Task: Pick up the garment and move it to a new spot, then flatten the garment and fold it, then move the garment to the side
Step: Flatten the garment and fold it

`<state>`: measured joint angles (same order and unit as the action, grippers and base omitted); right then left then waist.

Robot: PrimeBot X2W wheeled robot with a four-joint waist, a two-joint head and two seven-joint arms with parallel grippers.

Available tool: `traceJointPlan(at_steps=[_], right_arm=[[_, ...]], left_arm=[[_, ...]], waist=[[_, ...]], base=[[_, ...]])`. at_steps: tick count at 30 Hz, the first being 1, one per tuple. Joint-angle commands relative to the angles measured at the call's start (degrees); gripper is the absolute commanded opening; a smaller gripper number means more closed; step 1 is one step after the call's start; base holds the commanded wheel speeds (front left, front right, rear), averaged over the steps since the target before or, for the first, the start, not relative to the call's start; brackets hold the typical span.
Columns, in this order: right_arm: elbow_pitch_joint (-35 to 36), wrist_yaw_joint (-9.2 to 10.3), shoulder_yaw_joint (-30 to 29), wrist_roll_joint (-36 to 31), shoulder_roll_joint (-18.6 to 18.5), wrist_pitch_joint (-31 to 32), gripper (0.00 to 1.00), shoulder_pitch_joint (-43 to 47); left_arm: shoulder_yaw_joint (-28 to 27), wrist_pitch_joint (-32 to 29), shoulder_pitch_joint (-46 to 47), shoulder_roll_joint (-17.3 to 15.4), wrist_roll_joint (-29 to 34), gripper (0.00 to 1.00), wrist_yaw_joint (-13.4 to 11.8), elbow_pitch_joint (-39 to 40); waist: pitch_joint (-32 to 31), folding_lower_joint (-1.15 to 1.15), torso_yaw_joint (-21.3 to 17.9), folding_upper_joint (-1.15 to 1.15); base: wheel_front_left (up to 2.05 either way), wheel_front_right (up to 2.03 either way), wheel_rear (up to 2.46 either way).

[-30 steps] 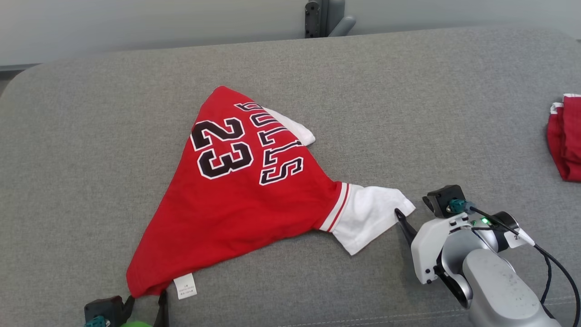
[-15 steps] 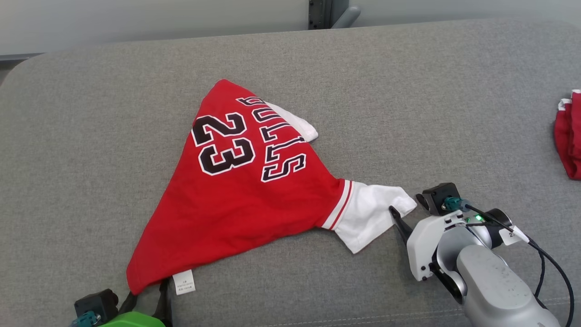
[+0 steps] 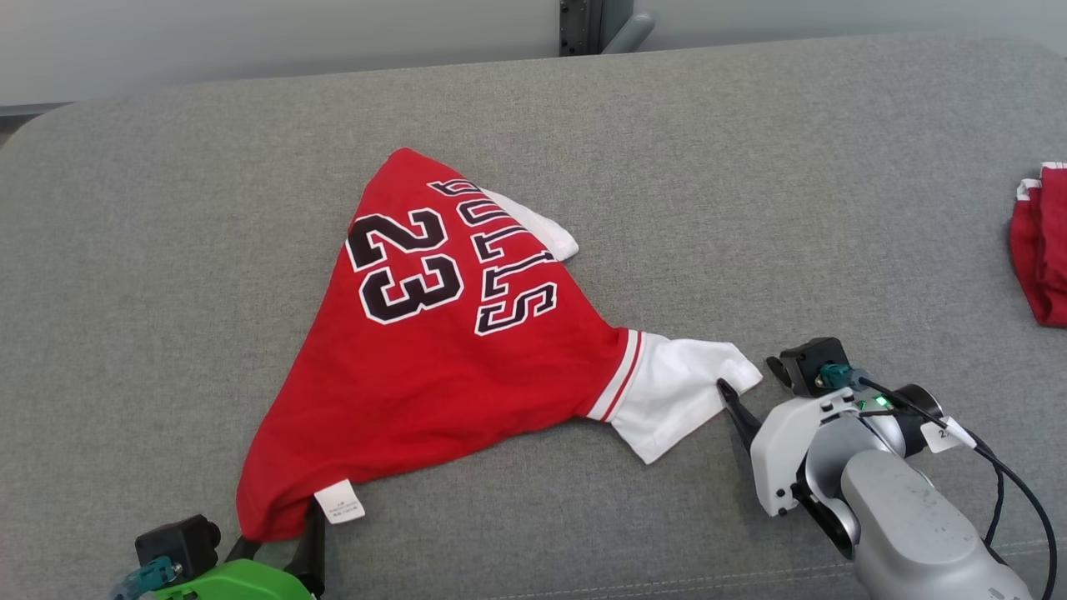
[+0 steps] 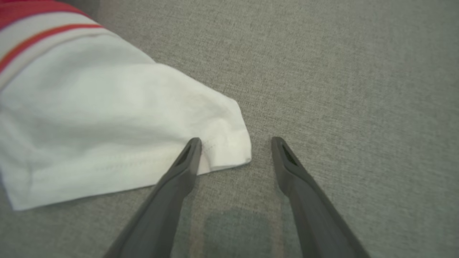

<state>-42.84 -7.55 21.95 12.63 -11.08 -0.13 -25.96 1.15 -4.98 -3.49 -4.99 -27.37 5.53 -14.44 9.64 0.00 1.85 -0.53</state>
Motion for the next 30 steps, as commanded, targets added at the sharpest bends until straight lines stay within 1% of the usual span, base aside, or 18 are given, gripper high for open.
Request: traceJointPlan(at_steps=[1,2,3,4,5,6,8,9,10,11,15,24,27,30], right_arm=[[-0.96,0.13,0.23,0.19,-0.33,-0.08,1.0,0.03],[-1.05,0.13,0.33,0.23,-0.28,-0.13,1.0,-0.02],[-1.14,0.13,0.42,0.26,-0.24,-0.18,1.0,-0.14],[-1.19,0.13,0.51,0.29,-0.2,-0.26,1.0,-0.28],[-1.28,0.13,0.61,0.38,-0.19,-0.4,1.0,-0.4],[-1.36,0.13,0.69,0.37,-0.19,-0.48,1.0,-0.49],[-1.54,0.13,1.33,0.68,-0.11,-0.3,1.0,-0.51],[-1.52,0.12,1.88,0.98,-0.06,-0.38,0.65,-0.54],[-1.45,0.12,2.38,1.54,-0.03,-0.56,0.26,-0.59],[-1.6,0.12,2.69,2.24,-0.06,-0.35,0.0,-0.57],[-2.23,0.15,4.16,5.03,-1.12,0.48,0.0,-0.97],[-1.05,0.15,6.07,8.04,-2.42,0.66,0.0,-1.69],[0.17,0.14,5.87,9.34,-2.92,-0.19,0.0,-1.38],[3.2,0.13,4.47,11.75,-3.96,-1.17,0.0,-0.32]], left_arm=[[0.05,-0.46,-0.55,-0.64,0.15,1.0,-0.13,0.44],[0.09,-0.76,-0.7,-0.79,0.02,0.89,-0.11,0.64],[0.08,-0.94,-0.82,-1.01,-0.04,0.49,-0.09,0.73],[0.06,-1.23,-0.86,-1.33,0.01,0.34,-0.1,0.71],[0.01,-1.24,-0.79,-1.5,0.07,0.13,-0.16,0.64],[-0.07,-1.15,-0.74,-1.66,-0.02,0.0,-0.12,0.5],[0.05,-1.22,-0.7,-2.11,0.05,0.0,-0.01,0.16],[0.13,-1.28,-0.67,-2.26,0.2,0.0,-0.06,0.12],[0.18,-1.27,-0.64,-2.38,0.29,0.0,-0.15,0.09],[0.21,-1.25,-0.63,-2.46,0.35,0.0,-0.18,0.09],[0.19,-1.67,-0.88,-2.75,-0.24,0.0,-0.33,0.53],[-0.84,-2.45,-1.78,-3.75,-1.3,0.0,-0.95,3.14],[-1.03,-3.02,-2.29,-3.98,-1.6,0.0,-1.46,5.13],[-1.24,-4.02,-3.14,-4.09,-2.16,0.0,-1.99,8.56]], waist=[[0.06,0.0,0.0,0.53],[0.1,0.0,-0.02,0.53],[0.18,0.0,-0.06,0.53],[0.3,0.0,-0.11,0.53],[0.42,0.0,-0.13,0.53],[0.54,0.0,-0.13,0.53],[0.74,0.0,-0.12,0.53],[0.83,0.0,-0.09,0.53],[0.92,0.0,-0.06,0.53],[0.99,0.0,-0.01,0.53],[1.0,0.0,0.27,0.53],[0.59,0.0,0.03,0.53],[0.24,0.0,-0.04,0.53],[-0.51,0.0,0.11,0.53]], base=[[0.0,0.0,0.0],[0.0,0.0,0.0],[0.0,0.0,0.0],[0.0,0.0,0.0],[0.0,0.0,0.0],[0.0,0.0,0.0],[0.0,0.0,0.0],[0.0,0.0,0.0],[0.0,0.0,0.0],[0.0,0.0,0.0],[0.0,0.0,0.0],[0.0,0.0,0.0],[0.0,0.0,0.0],[0.0,0.0,0.0]])
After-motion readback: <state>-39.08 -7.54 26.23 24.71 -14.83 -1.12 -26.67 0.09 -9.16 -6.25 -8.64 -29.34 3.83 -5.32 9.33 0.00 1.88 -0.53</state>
